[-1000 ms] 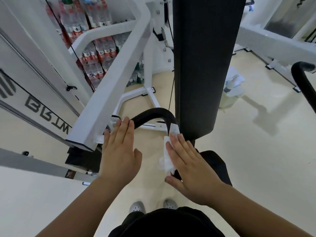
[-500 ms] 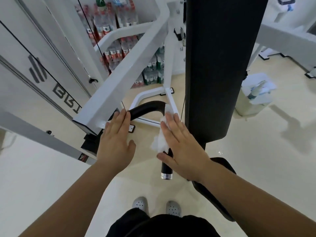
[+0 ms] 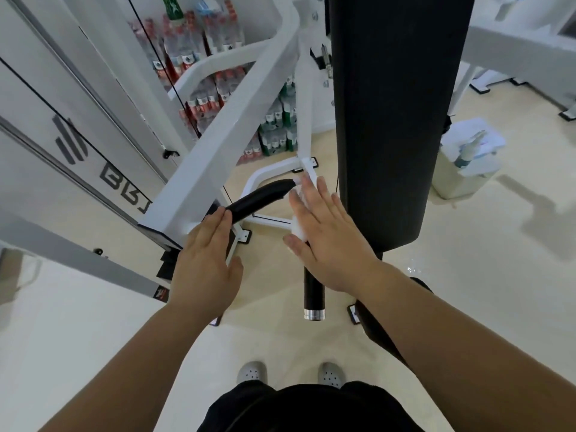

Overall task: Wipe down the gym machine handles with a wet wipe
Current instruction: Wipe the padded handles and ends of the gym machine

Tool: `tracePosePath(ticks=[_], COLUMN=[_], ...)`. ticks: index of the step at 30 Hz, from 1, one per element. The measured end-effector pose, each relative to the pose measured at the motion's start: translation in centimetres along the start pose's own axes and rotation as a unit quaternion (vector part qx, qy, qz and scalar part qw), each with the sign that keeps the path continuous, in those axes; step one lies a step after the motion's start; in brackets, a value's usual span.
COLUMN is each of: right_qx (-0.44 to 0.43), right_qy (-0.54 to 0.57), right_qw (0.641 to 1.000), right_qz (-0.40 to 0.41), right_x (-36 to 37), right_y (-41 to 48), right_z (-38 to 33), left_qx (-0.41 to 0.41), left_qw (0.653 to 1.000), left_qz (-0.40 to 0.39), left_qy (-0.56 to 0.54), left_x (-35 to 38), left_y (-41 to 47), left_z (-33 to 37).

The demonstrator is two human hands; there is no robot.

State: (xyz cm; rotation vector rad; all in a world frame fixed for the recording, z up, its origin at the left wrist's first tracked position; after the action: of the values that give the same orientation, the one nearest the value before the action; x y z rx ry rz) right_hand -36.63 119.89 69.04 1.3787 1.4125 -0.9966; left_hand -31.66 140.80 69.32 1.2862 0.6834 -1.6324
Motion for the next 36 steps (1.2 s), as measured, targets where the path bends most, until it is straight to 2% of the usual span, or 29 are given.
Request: tracePosePath(ticks=[3,9,14,18,22,24,26,29,30,33,36], right_qx=[0.046,0.179,0.206,0.179,0.056,0.032,0.066,0.178,0.189,0.088,0.029], right_qy=[-0.007,-0.105,-0.151,-0.147,-0.104,-0.109,-0.120,-0.127,-0.110,-0.032,-0.056], right_qw=[0.999,0.977,0.965,0.972,0.993,0.994,0.991,0.975,0.975,0.995,0.998], right_qz=[0.007,0.038,0.063,0.039,0.014,0.001,0.010,0.048,0.049,0.027,0.013], right_x=[0.6,2.3,1.0,1.7,4.7,4.7,3.3,0.9,0.9,3.3,4.6], right_y=[-0.6,-2.0,3.1,5.9,7.2,7.0,6.6,6.2,6.4,6.8,6.2], right_z=[-1.0,-4.0,-5.5,-8.2,-12.4,-12.1,-10.0,-7.4,-7.9,-12.4,-12.6], left_qx=[0.054,0.180,0.221,0.241,0.254,0.262,0.264,0.253,0.253,0.254,0.248], left_qw=[0.998,0.981,0.972,0.969,0.965,0.962,0.961,0.965,0.965,0.965,0.967], left_qz=[0.012,0.061,0.057,0.041,0.052,0.063,0.068,0.061,0.061,0.063,0.052], left_qy=[0.006,0.049,0.054,0.045,0.045,0.040,0.035,0.035,0.032,0.016,-0.002], left_x=[-0.7,-2.5,-3.7,-3.7,-3.4,-3.4,-3.4,-3.4,-3.4,-3.3,-3.4], left_y=[0.6,1.9,4.7,5.9,5.8,5.9,6.0,6.0,6.1,6.1,6.2], left_z=[-1.0,-4.3,-7.8,-8.9,-9.1,-9.2,-9.2,-9.1,-9.1,-9.4,-9.5])
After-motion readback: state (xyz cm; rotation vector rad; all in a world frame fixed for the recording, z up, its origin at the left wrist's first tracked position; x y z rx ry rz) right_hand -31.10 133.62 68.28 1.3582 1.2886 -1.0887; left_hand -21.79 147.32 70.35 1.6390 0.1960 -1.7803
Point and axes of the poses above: each hand's wrist, its own y-axis towards the middle knuckle, its own x-axis out of the palm, z = x × y, the point moved 3 cm from there along y, towards the middle knuckle, and after that the axes turned 3 degrees about -y, right-handed, at the moved point
